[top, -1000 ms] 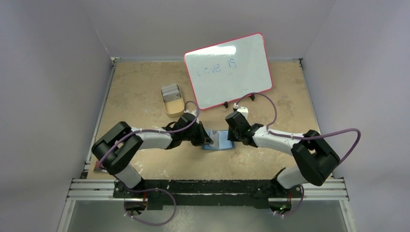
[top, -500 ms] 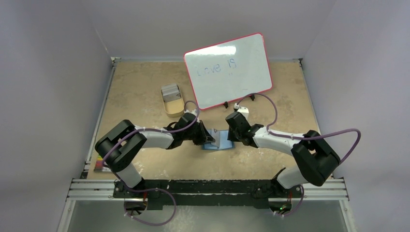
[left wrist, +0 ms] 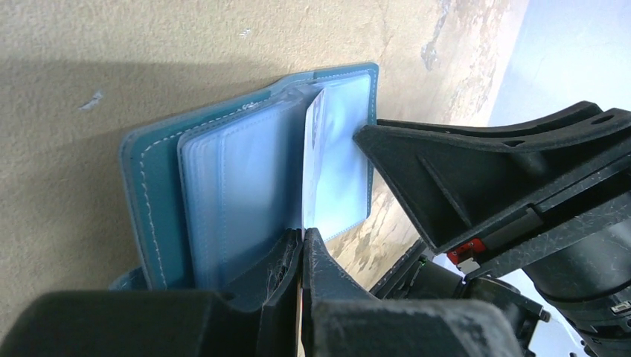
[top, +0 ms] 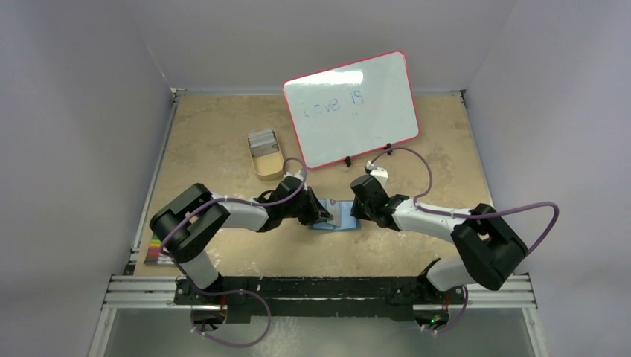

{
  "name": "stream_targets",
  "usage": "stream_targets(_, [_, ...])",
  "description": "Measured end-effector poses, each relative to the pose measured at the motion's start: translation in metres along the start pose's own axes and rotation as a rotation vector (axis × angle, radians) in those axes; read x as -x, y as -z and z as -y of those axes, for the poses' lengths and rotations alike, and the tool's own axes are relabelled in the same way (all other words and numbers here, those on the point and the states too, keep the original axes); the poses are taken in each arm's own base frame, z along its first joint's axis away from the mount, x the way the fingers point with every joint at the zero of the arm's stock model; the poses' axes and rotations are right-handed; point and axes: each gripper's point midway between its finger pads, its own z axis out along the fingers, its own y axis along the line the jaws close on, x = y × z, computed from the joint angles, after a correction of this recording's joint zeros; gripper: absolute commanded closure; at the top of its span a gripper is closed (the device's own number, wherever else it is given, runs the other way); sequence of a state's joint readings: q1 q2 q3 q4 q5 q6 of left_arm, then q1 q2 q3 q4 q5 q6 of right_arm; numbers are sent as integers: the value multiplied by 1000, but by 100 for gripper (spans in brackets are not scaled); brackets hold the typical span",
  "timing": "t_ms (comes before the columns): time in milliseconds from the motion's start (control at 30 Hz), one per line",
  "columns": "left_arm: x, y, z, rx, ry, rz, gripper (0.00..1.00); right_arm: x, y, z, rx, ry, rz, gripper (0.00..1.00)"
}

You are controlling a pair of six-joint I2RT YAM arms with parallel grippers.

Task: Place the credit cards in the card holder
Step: Insert the credit card into the card holder.

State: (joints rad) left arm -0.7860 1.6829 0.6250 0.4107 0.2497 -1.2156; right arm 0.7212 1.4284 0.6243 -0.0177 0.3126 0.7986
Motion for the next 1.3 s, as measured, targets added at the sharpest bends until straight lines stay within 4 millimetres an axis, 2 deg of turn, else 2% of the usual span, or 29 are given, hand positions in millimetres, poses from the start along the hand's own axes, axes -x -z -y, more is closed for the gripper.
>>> stream_targets(200, [3, 0, -12, 61, -15, 23, 100, -2, 1, -1, 11, -31, -6, 74])
stream_targets(400, [13, 3, -11, 116, -89, 71, 100, -4, 3, -2, 19, -40, -14, 74])
stream_targets(633, [15, 5, -13, 155, -151, 72, 100, -5, 3, -3, 29, -40, -20, 74])
stream_targets(1100, [-1, 9, -10, 121, -175, 3, 100, -6, 3, -3, 30, -42, -19, 74])
stream_targets(1300, [-1, 9, -9, 110, -177, 2, 100, -6, 3, -3, 32, -43, -20, 75])
